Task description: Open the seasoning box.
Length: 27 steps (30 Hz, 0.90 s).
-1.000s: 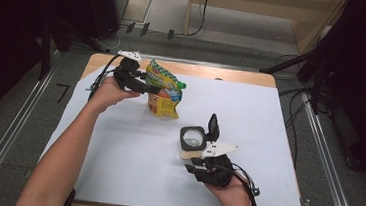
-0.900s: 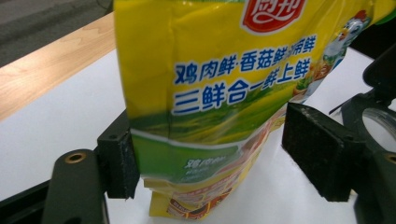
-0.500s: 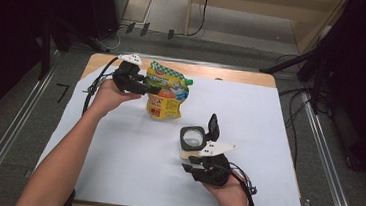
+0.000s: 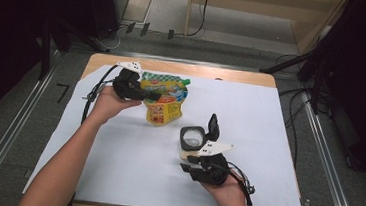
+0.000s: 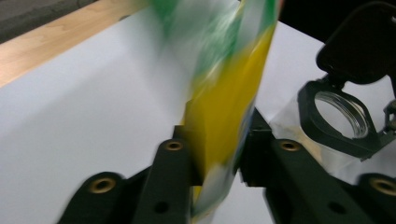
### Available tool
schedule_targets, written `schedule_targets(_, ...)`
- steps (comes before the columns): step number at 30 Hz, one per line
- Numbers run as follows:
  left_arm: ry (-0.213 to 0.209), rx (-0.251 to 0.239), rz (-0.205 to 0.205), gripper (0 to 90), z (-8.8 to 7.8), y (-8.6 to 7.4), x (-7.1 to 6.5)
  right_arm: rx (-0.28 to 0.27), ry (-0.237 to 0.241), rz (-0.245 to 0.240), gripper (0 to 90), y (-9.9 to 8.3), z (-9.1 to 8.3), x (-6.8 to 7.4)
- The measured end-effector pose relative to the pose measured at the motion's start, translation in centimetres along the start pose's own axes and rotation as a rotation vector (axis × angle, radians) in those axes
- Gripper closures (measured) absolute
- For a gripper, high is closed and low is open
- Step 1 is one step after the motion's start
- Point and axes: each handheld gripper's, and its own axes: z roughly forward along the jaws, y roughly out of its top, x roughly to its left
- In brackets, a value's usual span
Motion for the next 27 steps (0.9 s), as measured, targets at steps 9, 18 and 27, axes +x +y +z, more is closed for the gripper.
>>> schedule_targets(9,0.022,0.003,-0.008,89.5,-0.1,0.3,-1.3,-0.056,0.030,-0.008,59.9,0.6,0.7,0.5)
schedule_targets(18,0.043,0.061,-0.083,90.0,-1.4,2.0,-2.5,-0.106,0.059,-0.017,56.6,3.3,1.7,1.2)
schedule_targets(27,0.033,0.021,-0.077,90.0,-4.5,2.9,-4.4,-0.105,0.081,-0.048,54.4,4.2,3.0,3.0)
